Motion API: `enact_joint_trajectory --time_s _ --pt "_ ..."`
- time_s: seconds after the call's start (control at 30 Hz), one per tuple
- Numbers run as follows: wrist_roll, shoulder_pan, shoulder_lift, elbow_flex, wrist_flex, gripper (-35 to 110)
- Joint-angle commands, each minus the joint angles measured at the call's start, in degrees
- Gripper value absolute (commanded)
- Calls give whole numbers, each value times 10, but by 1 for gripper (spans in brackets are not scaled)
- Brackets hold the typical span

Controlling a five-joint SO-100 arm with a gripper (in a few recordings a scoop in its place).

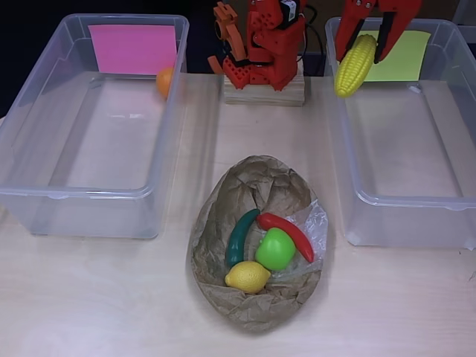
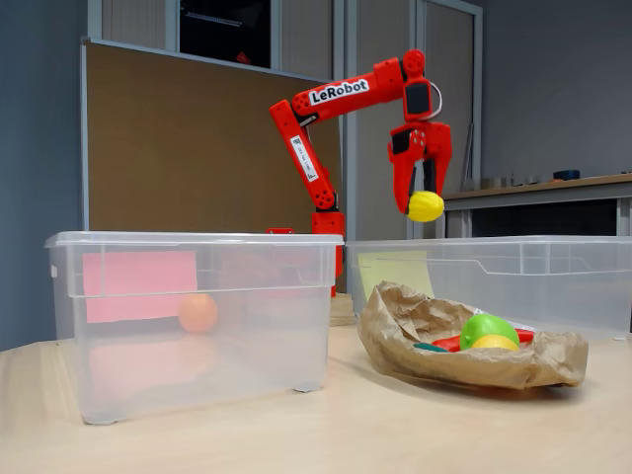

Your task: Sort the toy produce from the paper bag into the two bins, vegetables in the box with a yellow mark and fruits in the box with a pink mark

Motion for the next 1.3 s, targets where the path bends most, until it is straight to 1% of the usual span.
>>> enact_joint_trajectory --time_s 0.0,0.07,0.17,0.37,0.57,0.73,0.8,0.97,1.07,1.27 --pt "93 -63 -22 10 -44 17" --pt "126 -90 -56 5 -71 17" --pt "148 -119 -114 -12 -108 17" --pt "154 -162 -221 -40 -185 17" --pt "154 -186 -292 -18 -280 18" --pt "147 -193 -323 16 -344 25" --pt "141 -193 -330 29 -367 32" --pt "127 -188 -334 43 -379 35" --pt "101 -180 -332 38 -370 41" --pt "46 -158 -322 -5 -310 38"
